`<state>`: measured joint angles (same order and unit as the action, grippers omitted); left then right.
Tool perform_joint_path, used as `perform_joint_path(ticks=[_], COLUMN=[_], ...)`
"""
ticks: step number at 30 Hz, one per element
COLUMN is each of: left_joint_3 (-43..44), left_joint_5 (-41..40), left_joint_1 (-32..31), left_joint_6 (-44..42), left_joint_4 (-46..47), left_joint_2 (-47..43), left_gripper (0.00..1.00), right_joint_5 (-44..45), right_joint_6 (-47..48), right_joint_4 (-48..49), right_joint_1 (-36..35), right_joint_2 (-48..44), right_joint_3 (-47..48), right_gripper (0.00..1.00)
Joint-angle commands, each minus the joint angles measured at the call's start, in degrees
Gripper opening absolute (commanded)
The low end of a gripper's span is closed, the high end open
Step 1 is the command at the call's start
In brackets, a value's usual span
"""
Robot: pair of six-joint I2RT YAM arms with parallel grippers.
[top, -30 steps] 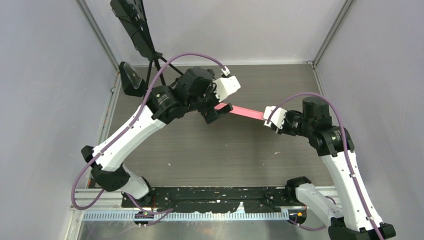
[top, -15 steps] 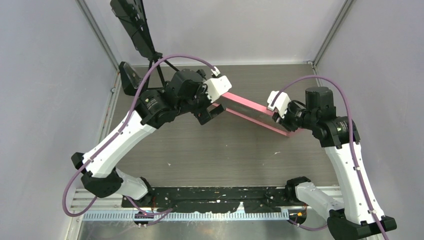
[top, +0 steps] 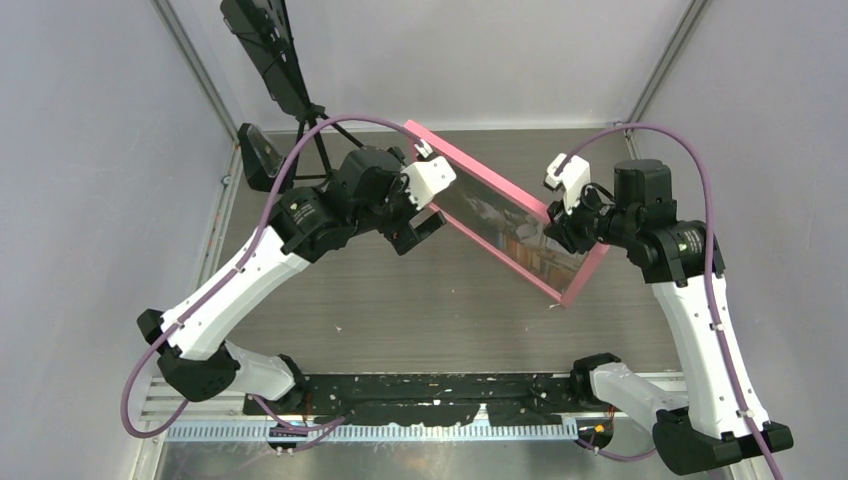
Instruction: Put the photo into the frame
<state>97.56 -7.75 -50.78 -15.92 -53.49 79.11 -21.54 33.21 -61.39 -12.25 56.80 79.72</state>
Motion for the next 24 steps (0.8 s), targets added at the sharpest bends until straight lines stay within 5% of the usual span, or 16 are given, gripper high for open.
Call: perform_joint_path(ticks=[1, 24], left_joint_3=[-1.07, -3.85], left_joint_5=[0.67, 2.29], left_joint_1=[0.81, 1.52], left_joint_6=[1.06, 1.24], left_joint_4=[3.09, 3.56], left_joint_2=[-2.88, -4.46], left_gripper=[0.99, 1.00], right_joint_5=[0.30, -0.17], right_joint_6=[-8.13, -24.76], right_joint_4=[5.02, 8.21], right_joint_1=[0.21, 6.09], right_joint_2=[-0.07, 2.13], right_joint_3=[6.00, 7.37], right_gripper=[0.05, 0.05])
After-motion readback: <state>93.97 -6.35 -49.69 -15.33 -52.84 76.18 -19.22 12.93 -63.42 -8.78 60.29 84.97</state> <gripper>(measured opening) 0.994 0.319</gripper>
